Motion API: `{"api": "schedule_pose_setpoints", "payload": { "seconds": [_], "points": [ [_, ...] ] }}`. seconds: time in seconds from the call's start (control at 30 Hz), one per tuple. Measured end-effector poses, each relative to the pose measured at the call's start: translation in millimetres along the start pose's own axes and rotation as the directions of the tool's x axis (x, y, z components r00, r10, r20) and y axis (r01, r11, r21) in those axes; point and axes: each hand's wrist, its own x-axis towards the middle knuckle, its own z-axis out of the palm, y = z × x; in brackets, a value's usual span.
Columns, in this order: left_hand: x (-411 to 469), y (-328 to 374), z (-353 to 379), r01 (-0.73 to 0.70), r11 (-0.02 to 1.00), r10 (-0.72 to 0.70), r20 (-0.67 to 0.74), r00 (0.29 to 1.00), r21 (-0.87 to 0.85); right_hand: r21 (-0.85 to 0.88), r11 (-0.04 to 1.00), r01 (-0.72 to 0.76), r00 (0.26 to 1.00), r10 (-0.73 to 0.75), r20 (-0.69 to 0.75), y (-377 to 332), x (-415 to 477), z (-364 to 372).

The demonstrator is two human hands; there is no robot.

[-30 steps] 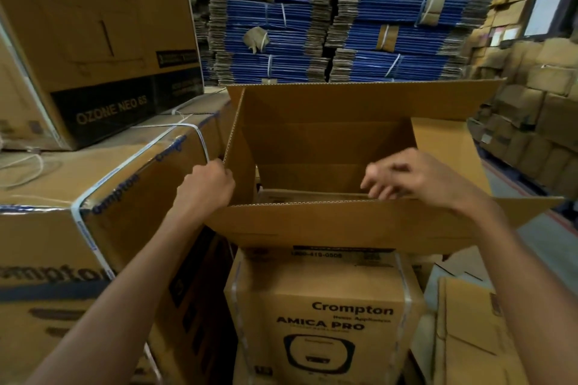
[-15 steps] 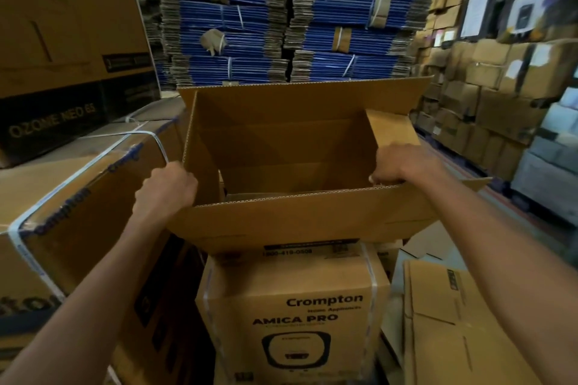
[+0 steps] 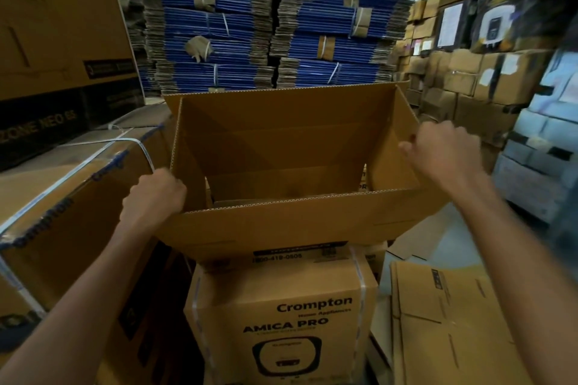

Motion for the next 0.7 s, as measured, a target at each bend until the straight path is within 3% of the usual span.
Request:
{"api": "schedule_pose_setpoints", "payload": {
  "seconds": [0.07,0.13,0.2,0.3,0.4,0.57,0.7],
  "points": [
    [-0.5,0.9,-0.2,0.009,1.0,-0.009,0.003,1.0,0.012,0.271,0.956,0.11,0.993,-0.097,-0.062,-31.5,-45.8,-1.3],
    [-0.9,1.6,-0.6,0.007,1.0,-0.007,0.011,1.0,0.014,0.512,0.844,0.16,0.98,-0.198,0.021,-66.3,-93.0,5.9],
    [-2.1,1.5,-2.6,0.006,1.0,-0.006,0.024,1.0,0.008,0.613,0.781,0.12,0.955,-0.261,0.144,-91.9,-121.1,22.9],
    [-6.7,-2.3,-4.9,-0.038,0.998,0.042,0.068,0.997,-0.05,0.666,0.745,0.04,0.968,-0.193,0.158,-110.4,-122.1,44.2],
    [-18.0,-2.6,-7.2,-0.116,0.992,0.12,0.066,0.991,-0.057,0.608,0.793,0.032,0.993,-0.096,0.072,-115.9,-107.7,47.2],
    [-35.5,21.4,-21.7,-0.221,0.975,0.219,0.127,0.967,0.001,0.533,0.845,0.042,0.999,-0.052,0.003,-113.5,-73.8,37.2],
    [-41.7,49.9,-49.9,-0.266,0.963,0.267,0.232,0.935,-0.037,0.567,0.823,0.017,0.999,-0.035,0.021,-106.5,-24.6,25.8]
  ]
}}
